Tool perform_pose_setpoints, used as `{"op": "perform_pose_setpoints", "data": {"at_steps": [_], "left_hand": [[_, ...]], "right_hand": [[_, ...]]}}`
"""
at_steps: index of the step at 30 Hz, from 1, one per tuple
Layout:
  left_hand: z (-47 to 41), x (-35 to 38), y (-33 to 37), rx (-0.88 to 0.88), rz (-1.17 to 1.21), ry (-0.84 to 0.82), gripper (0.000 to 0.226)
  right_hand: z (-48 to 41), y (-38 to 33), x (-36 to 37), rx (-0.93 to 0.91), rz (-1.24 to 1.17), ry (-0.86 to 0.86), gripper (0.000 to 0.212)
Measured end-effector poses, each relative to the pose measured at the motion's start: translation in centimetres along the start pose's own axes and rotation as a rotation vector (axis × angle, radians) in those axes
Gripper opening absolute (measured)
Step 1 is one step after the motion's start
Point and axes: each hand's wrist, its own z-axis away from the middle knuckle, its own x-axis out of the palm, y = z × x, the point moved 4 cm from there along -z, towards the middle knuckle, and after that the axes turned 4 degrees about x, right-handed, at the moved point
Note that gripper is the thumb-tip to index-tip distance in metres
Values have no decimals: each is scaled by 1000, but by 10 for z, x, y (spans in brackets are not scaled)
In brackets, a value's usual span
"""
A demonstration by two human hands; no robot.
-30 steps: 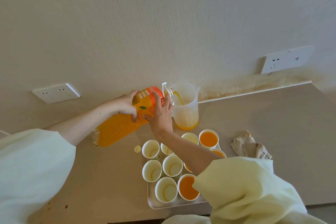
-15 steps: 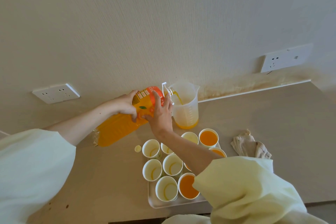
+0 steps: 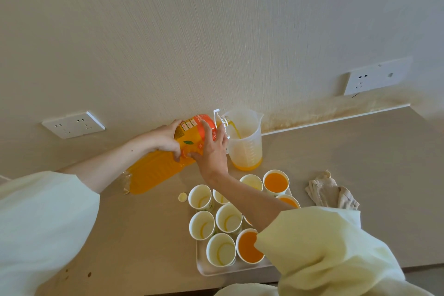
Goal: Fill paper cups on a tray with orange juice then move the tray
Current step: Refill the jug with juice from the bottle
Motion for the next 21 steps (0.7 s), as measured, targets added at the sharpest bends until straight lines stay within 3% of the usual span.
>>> {"op": "perform_pose_setpoints", "data": {"at_steps": [21], "left_hand": [[1,0,1,7,-7,0,125]], "right_hand": [[-1,1,1,-4,10,14,90]]}}
